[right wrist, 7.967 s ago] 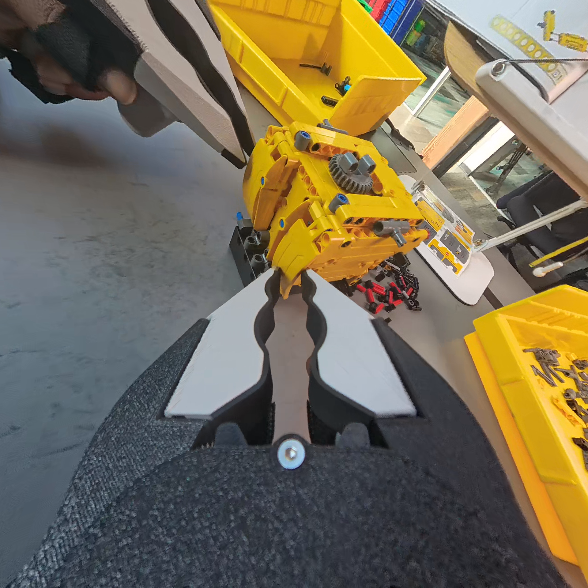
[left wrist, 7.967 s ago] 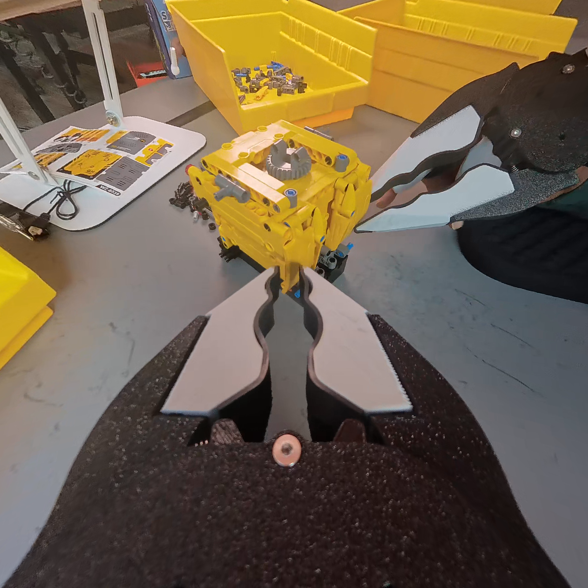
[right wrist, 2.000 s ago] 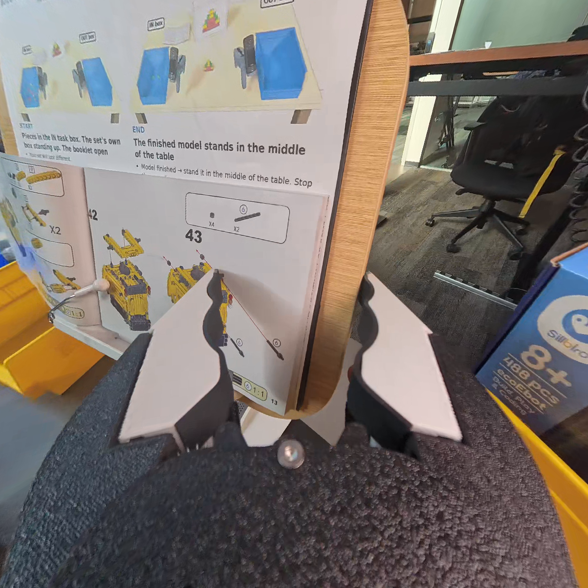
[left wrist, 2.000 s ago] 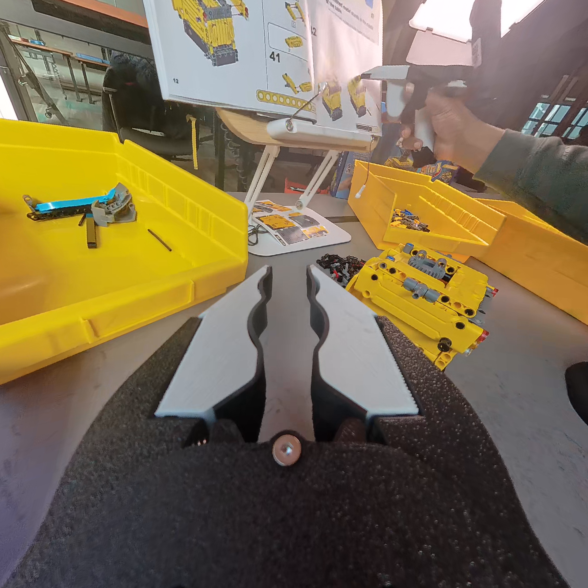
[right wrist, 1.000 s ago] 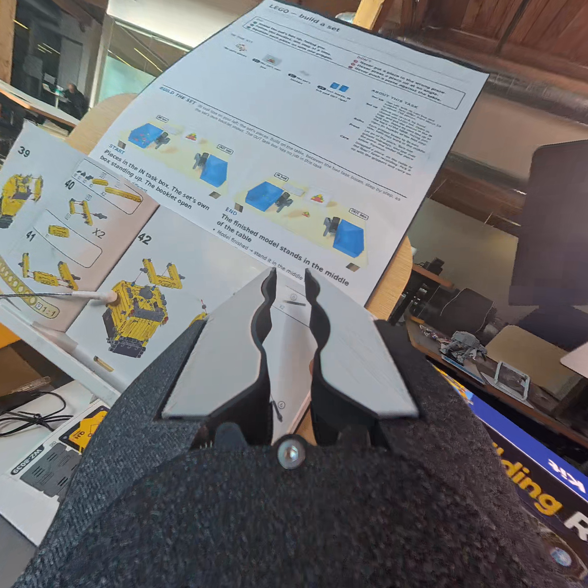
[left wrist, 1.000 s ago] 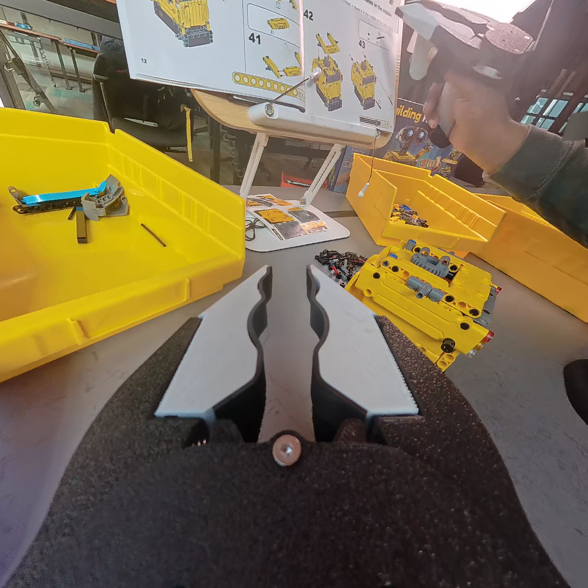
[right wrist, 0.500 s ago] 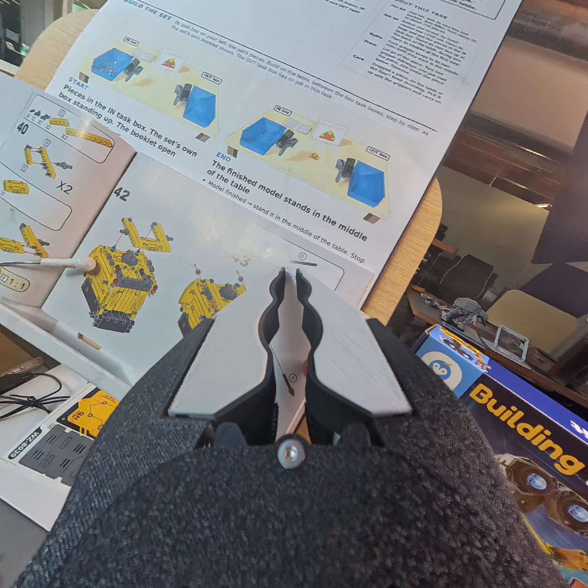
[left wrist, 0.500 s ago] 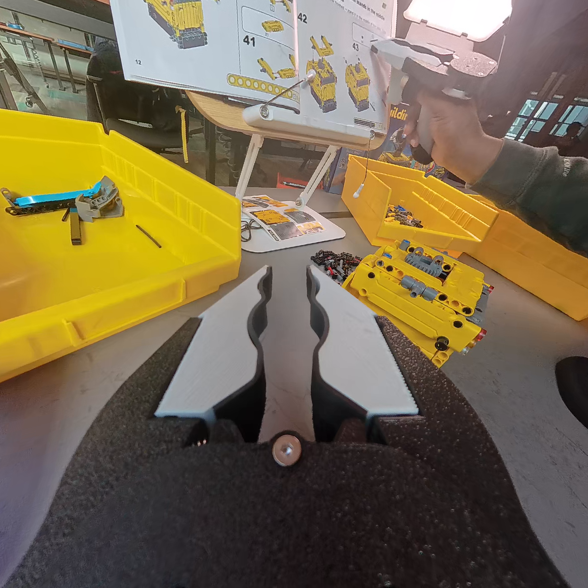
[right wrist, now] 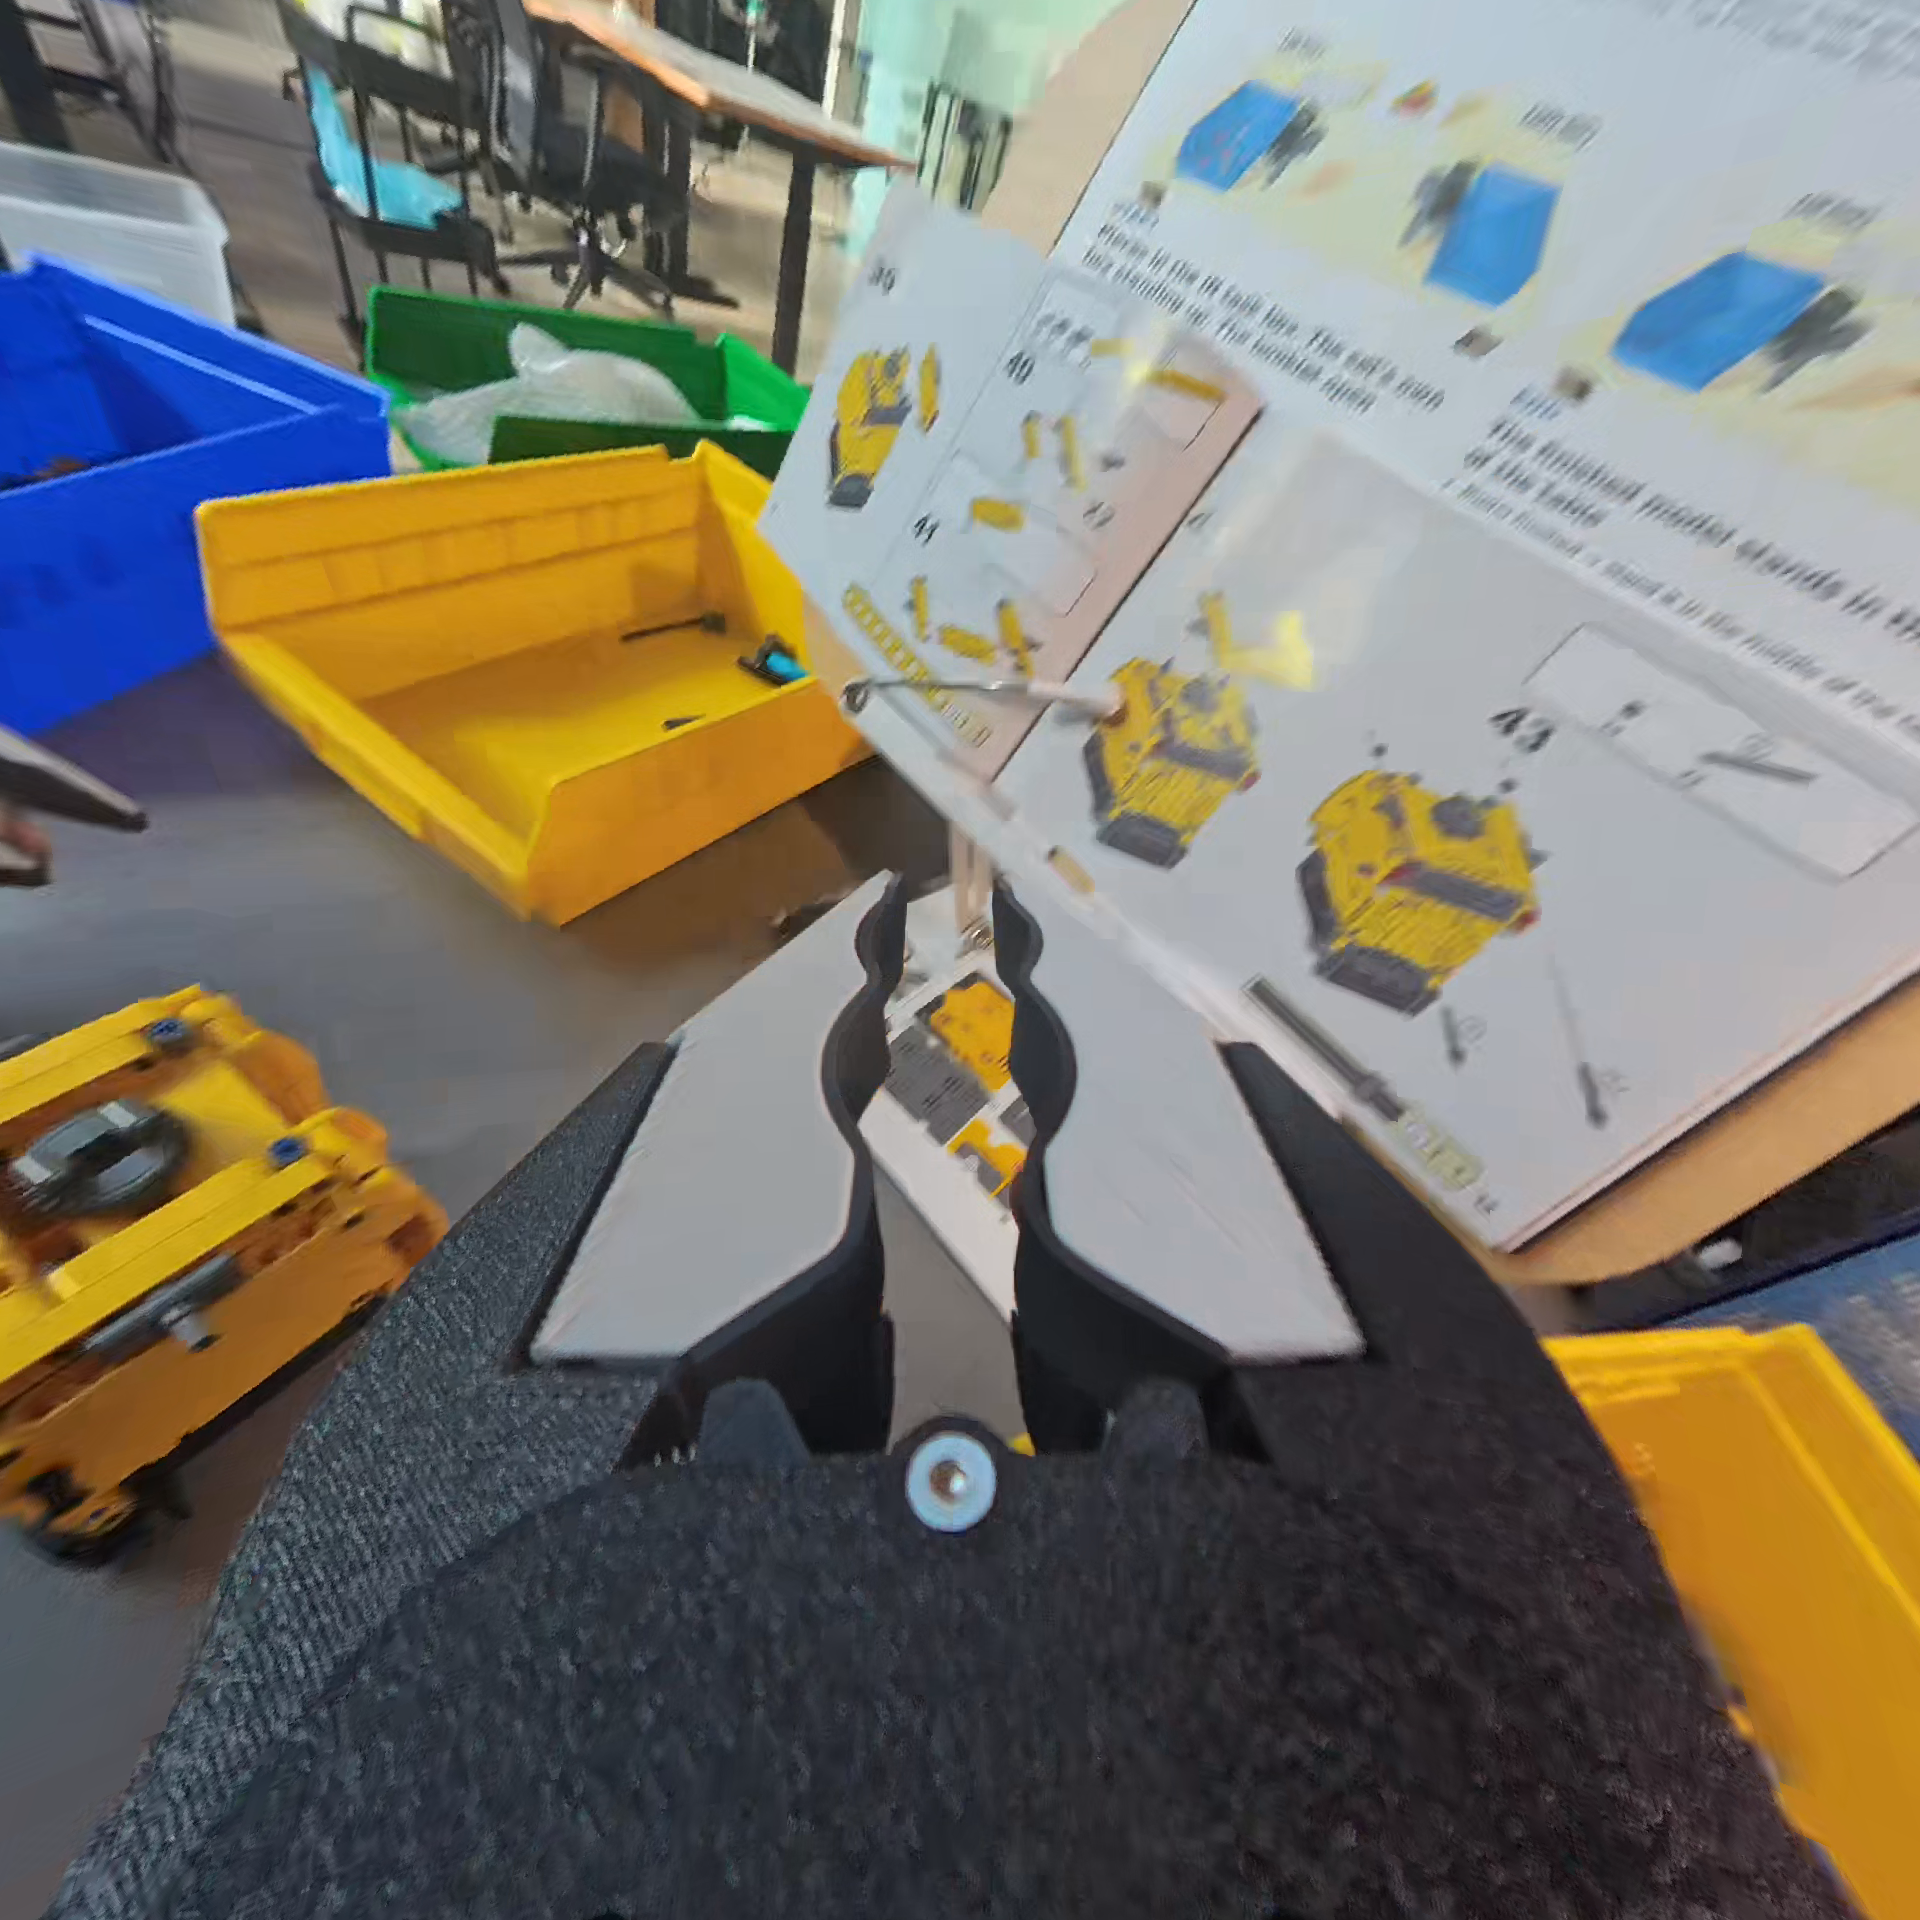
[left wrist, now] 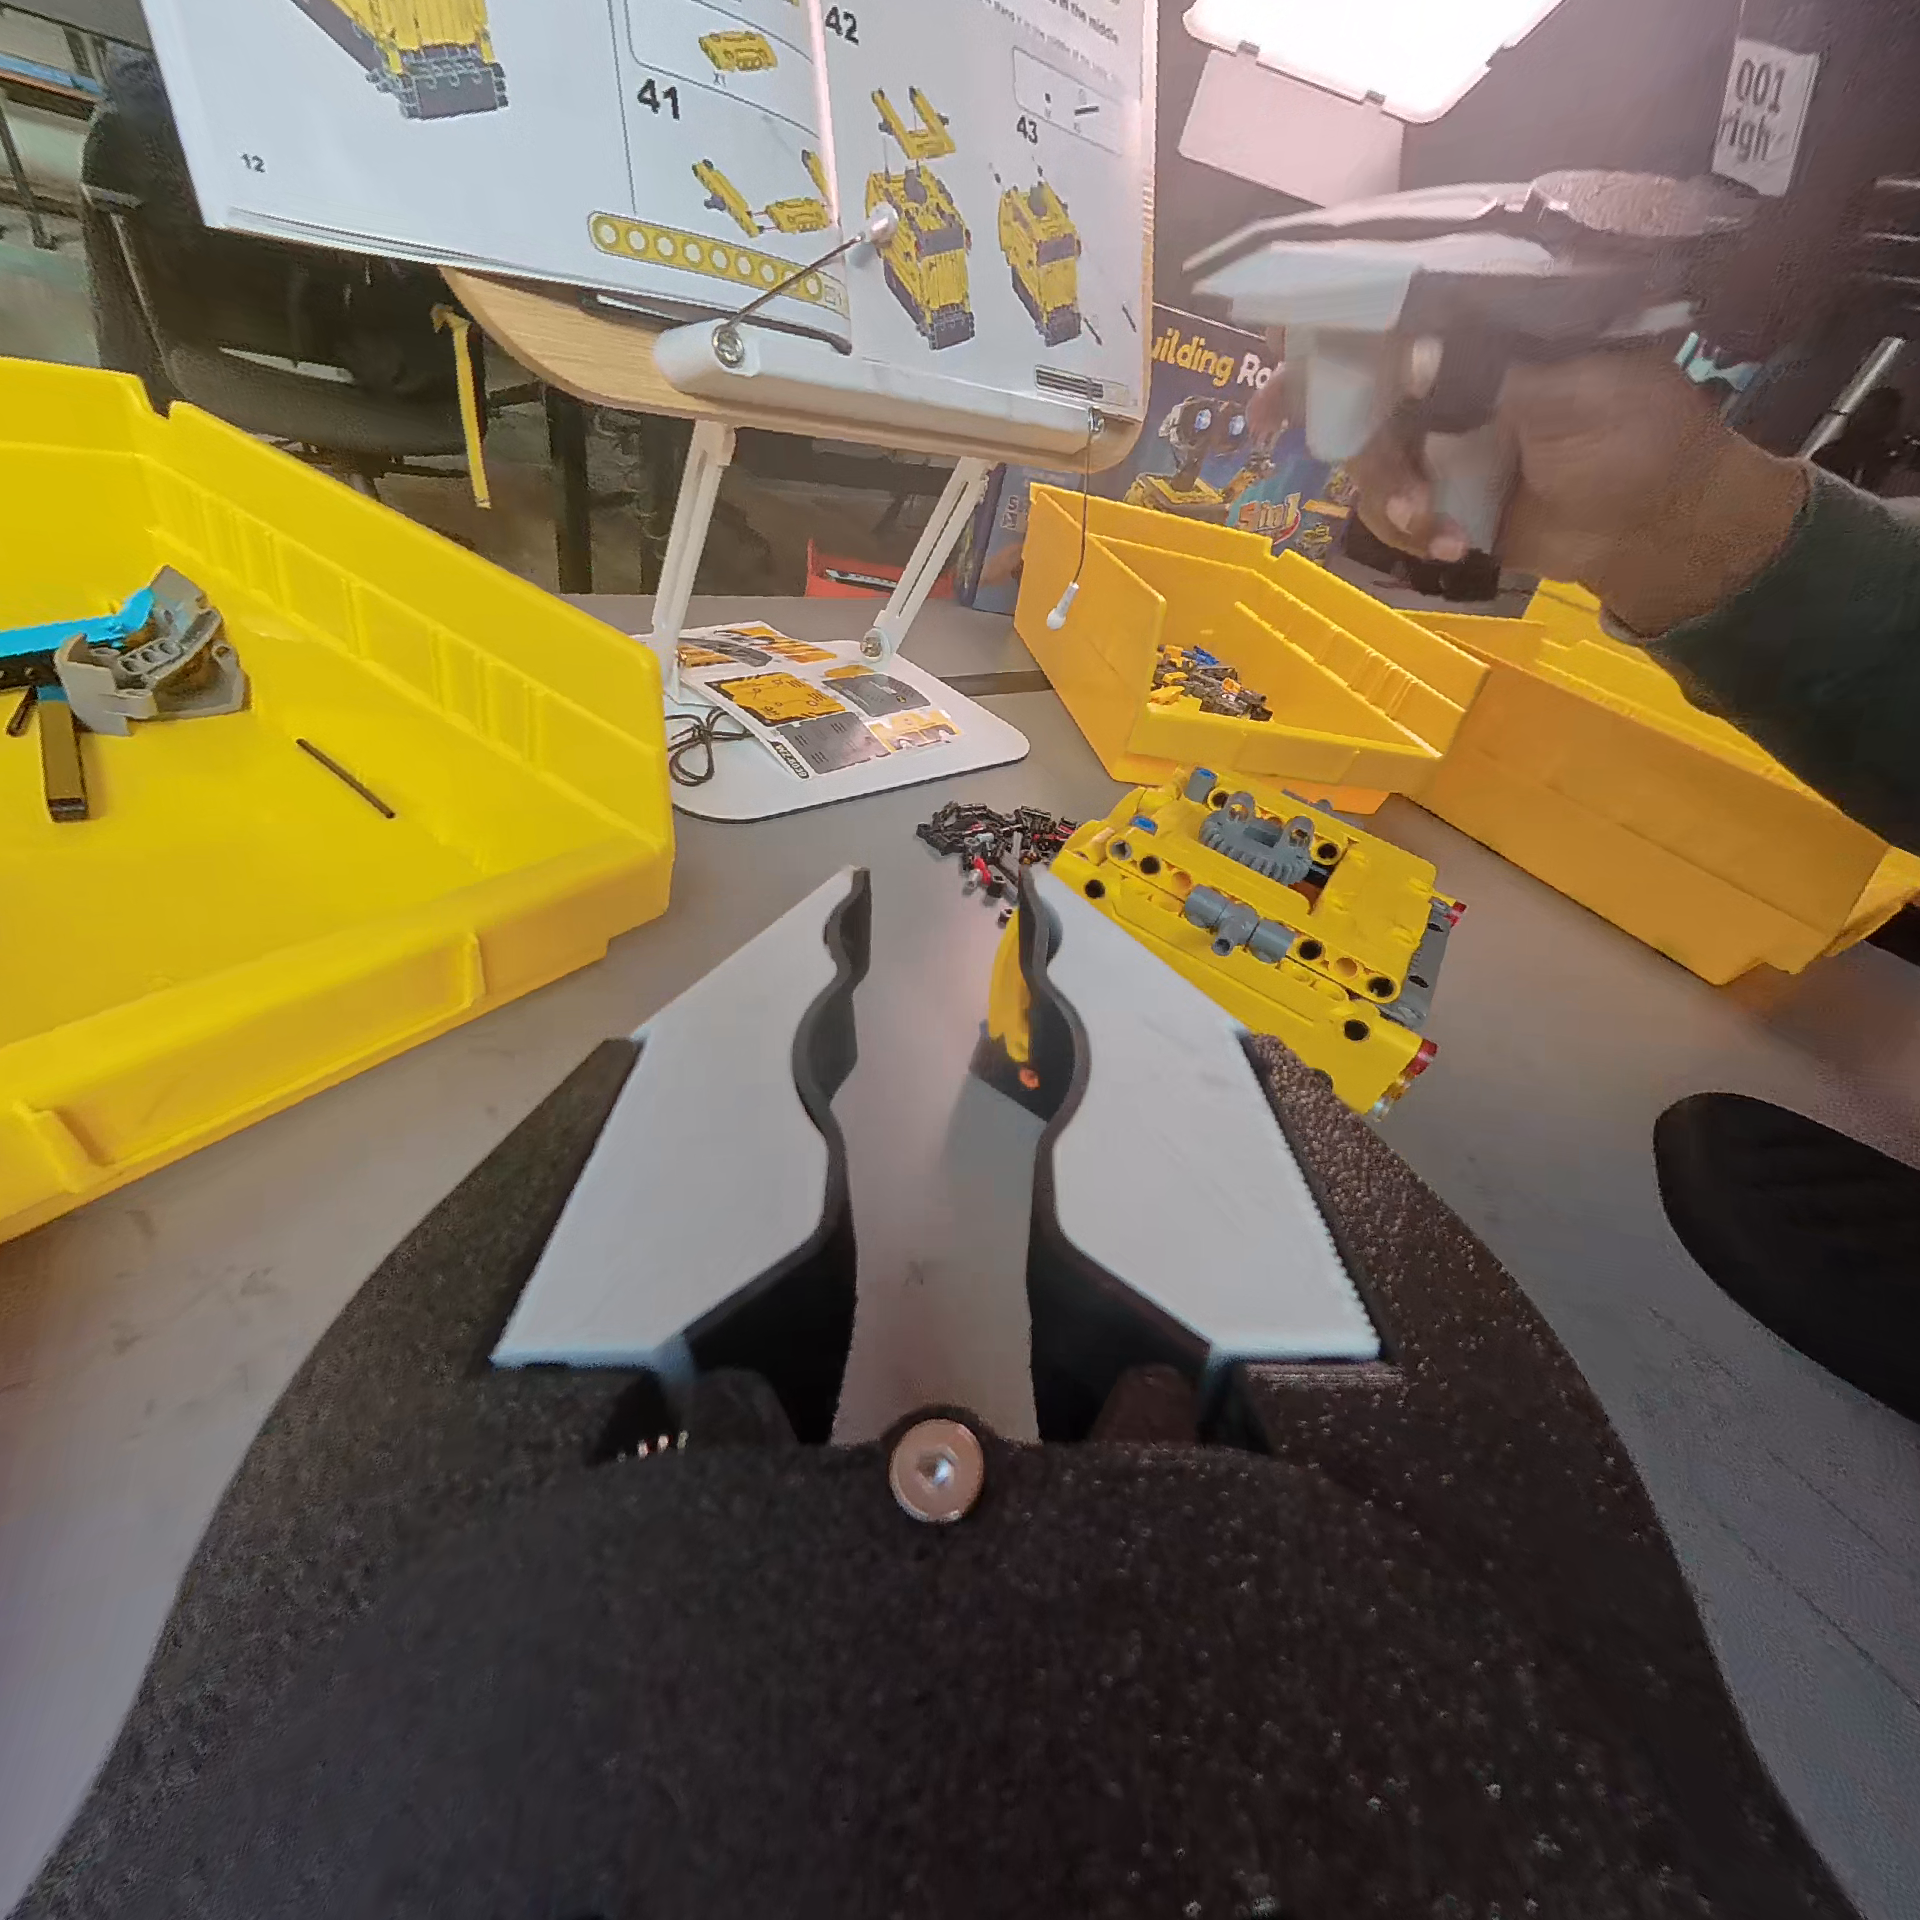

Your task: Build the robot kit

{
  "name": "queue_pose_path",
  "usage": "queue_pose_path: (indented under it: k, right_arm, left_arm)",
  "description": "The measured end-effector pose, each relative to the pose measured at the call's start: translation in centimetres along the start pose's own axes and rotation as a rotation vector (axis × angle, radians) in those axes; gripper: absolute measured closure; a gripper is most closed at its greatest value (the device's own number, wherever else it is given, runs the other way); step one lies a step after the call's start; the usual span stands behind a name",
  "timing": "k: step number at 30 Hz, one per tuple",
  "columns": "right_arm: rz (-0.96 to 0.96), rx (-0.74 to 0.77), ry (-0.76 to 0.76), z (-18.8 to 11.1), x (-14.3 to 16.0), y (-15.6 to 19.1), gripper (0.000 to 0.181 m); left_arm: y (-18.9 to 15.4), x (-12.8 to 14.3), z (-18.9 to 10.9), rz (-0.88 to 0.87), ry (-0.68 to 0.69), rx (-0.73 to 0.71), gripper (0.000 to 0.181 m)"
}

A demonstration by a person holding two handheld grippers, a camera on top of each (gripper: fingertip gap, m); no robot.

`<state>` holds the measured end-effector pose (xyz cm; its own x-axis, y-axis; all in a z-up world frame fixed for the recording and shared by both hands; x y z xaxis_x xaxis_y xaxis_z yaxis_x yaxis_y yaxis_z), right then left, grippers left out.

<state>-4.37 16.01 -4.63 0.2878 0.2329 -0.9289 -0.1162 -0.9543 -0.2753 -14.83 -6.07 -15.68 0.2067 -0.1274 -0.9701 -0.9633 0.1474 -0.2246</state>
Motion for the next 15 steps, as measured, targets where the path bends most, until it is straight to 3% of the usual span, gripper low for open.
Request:
queue_pose_path:
  k: [4,7,11,15]
  right_arm:
    - [0.075,-0.092,0.258,-3.0,7.0,6.8,0.164]
    - [0.026,-0.041,0.361,-4.8,12.0,9.0,0.164]
    - [-0.076,0.010,0.406,-4.6,16.8,9.0,0.164]
    - [0.030,-0.017,0.401,-3.2,18.3,8.0,0.166]
  left_arm:
    - [-1.8,-0.4,-0.1,0.033,-0.003,0.067,0.149]
    - [-4.5,-0.9,-0.3,0.070,-0.018,0.201,0.122]
    - [-7.0,-0.1,0.1,0.085,0.023,0.315,0.087]
    - [-7.2,2.6,1.8,0.116,0.150,0.303,0.069]
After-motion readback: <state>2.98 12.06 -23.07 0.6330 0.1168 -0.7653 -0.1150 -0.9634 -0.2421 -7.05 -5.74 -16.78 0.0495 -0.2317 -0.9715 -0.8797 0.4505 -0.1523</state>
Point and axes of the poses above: each gripper's, where its closed fingertips meet, z out along the fingers, x out of its underside, y = z × x across the jaws, the point moved 2 cm from there along -z, back along the fingers, and after that the axes turned 1 degree about -x, right-handed, at the moved point
